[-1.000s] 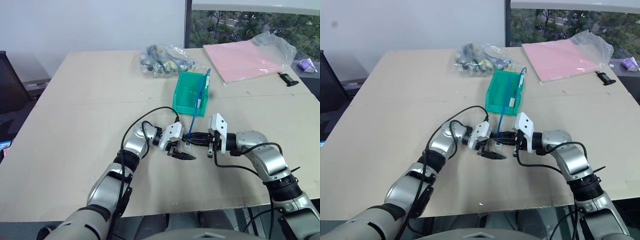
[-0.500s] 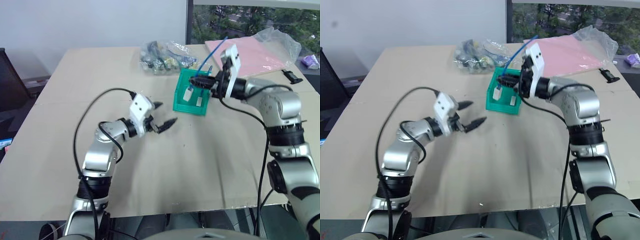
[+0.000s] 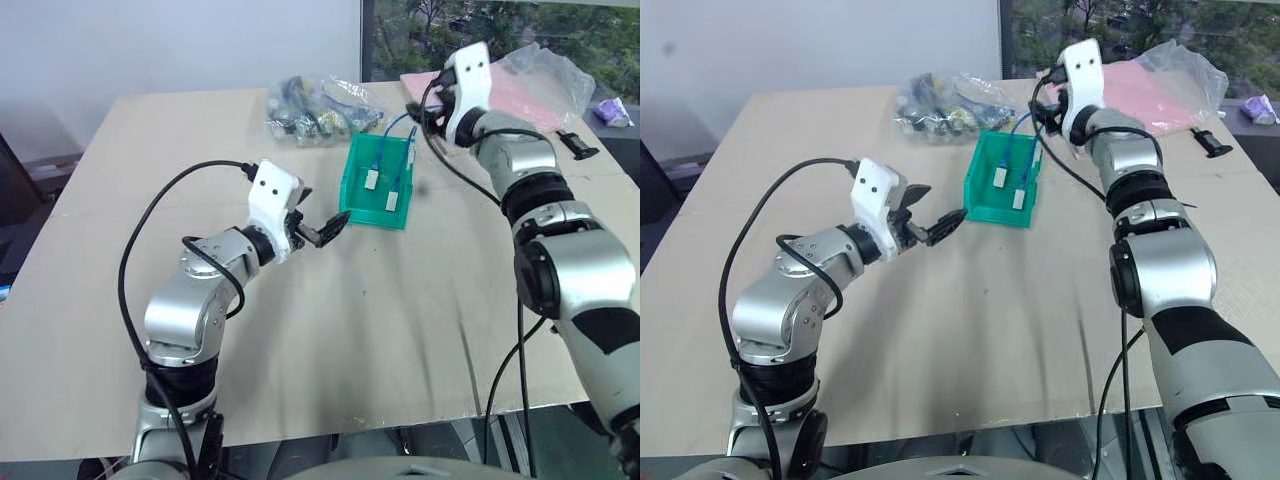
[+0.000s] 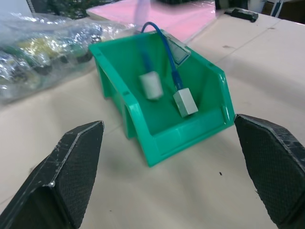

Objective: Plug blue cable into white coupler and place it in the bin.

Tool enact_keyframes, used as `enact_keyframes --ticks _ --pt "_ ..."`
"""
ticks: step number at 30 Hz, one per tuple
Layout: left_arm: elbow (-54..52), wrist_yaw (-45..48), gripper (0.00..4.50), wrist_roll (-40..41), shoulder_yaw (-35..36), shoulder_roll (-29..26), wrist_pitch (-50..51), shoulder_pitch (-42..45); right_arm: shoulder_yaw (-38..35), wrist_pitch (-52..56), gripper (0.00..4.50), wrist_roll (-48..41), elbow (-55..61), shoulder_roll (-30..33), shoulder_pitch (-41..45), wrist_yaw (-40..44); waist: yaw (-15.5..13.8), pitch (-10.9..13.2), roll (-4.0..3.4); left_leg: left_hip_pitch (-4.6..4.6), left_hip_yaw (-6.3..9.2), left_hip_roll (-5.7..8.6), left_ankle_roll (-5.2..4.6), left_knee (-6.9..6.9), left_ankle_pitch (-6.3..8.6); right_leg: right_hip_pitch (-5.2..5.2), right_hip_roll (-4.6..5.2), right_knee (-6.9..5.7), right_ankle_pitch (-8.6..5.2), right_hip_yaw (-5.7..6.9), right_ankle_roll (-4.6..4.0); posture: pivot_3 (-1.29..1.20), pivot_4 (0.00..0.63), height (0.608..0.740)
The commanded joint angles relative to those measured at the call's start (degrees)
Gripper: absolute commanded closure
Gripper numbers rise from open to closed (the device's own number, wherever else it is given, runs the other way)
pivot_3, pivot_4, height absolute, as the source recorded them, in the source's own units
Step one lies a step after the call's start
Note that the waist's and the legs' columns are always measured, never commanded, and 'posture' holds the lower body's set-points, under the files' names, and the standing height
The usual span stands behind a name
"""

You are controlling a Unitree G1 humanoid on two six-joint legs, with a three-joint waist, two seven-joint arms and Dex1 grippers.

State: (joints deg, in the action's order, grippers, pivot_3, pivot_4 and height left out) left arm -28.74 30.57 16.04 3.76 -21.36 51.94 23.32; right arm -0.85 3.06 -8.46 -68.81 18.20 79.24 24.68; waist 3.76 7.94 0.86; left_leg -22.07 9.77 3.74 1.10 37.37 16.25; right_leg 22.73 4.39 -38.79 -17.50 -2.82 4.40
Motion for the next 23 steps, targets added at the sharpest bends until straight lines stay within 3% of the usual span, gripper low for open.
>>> enact_keyframes --ticks 1,6,11,15,18,19,23 --pt "-2.3 -0.7 0.01 1.4 0.9 -0.8 -1.6 -1.0 -1.8 -4.8 0.44 1.5 0.4 1.4 0.2 -2.0 0.2 0.0 -0.01 0.01 -0.03 0.00 0.00 0.00 0.00 0.00 0.01 0.02 0.00 0.00 0.00 0.00 0.150 0.739" --pt "-2.0 -0.9 0.01 2.2 0.8 -1.3 -3.4 -3.6 -3.1 -7.6 0.44 1.2 6.5 4.1 -6.7 1.7 0.2 0.0 0.00 0.08 -0.04 0.00 0.00 0.02 0.00 -0.03 0.01 -0.04 0.00 0.00 0.00 0.00 0.150 0.739" --pt "-5.1 -2.1 0.01 3.4 3.2 0.1 -8.8 -12.8 -5.1 -8.1 0.44 -7.1 30.6 6.0 -28.4 18.4 0.2 0.0 -0.01 0.02 -0.01 -0.04 -0.01 0.00 0.00 -0.10 0.01 -0.04 0.01 0.03 0.01 0.00 0.150 0.739" --pt "-6.3 -2.8 0.01 1.2 2.3 0.9 -16.1 -21.8 -5.7 -1.8 0.44 -14.6 50.8 9.4 -47.8 28.2 -0.1 0.0 -0.07 -0.10 0.01 -0.04 -0.01 0.05 0.00 -0.04 0.09 0.00 0.01 0.14 0.01 0.00 0.150 0.739" --pt "-5.4 -2.6 0.01 -0.2 2.3 0.3 -21.0 -27.1 -6.4 6.8 0.44 -19.2 60.8 13.2 -58.3 31.3 -0.5 0.1 -0.18 0.03 -0.05 0.00 -0.02 0.03 0.01 -0.06 0.15 0.12 0.01 0.08 0.01 0.00 0.150 0.739" --pt "-5.0 -2.2 0.01 -0.6 2.3 -0.1 -22.5 -28.9 -6.5 8.6 0.20 -20.1 63.1 14.5 -61.8 32.5 -0.7 0.1 -0.20 0.12 -0.07 0.00 -0.03 0.02 0.01 -0.10 0.16 0.03 0.05 0.03 0.04 0.00 0.150 0.739" --pt "-3.4 -0.6 0.01 -2.1 1.8 -2.0 -27.8 -34.4 -7.2 11.0 0.20 -21.4 68.2 17.4 -70.9 34.2 -1.5 0.1 -0.20 0.51 -0.03 -0.02 -0.31 -0.11 0.17 -0.43 0.08 0.01 0.20 0.05 -0.01 0.00 0.150 0.739"
